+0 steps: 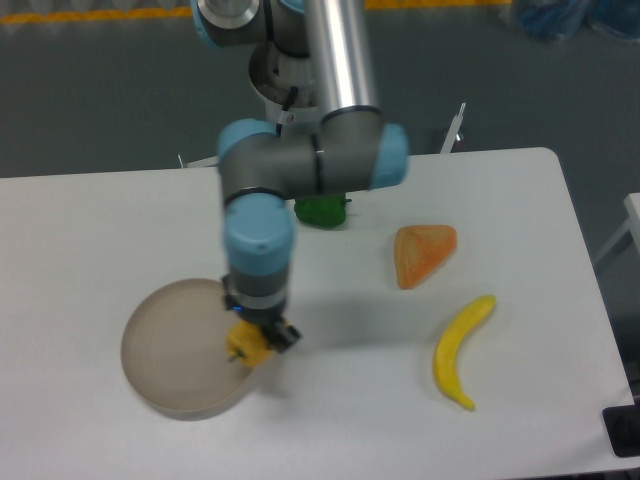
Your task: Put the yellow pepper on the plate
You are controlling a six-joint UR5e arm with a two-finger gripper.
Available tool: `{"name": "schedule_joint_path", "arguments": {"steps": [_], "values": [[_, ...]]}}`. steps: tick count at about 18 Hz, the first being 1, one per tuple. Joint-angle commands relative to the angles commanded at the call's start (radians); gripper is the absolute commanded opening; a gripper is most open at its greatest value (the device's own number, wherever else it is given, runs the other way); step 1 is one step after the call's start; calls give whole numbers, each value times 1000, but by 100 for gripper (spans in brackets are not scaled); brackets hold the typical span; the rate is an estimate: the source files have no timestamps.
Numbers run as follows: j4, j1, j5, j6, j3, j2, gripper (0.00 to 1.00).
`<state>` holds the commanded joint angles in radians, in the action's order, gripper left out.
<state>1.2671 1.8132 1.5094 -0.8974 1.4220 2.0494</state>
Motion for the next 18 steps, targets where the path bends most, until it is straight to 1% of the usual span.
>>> {"name": "schedule_joint_path", "arguments": {"steps": [1,3,4,5,6,7,9,10,15,18], "values": [[0,-9,0,3,0,8,10],[2,-29,0,2,2,21,23],[2,-34,0,0,5,28,27],[2,-37,-2,2,11,31,28],[2,-37,-2,2,14,37,32],[0,-37,-3,0,14,43,40],[-3,-38,-3,-8,14,48,85],[-3,-38,-2,-8,12,46,100],[-2,-23,8,-8,-3,0,100],[-2,58,8,-12,-14,-44,100]]}}
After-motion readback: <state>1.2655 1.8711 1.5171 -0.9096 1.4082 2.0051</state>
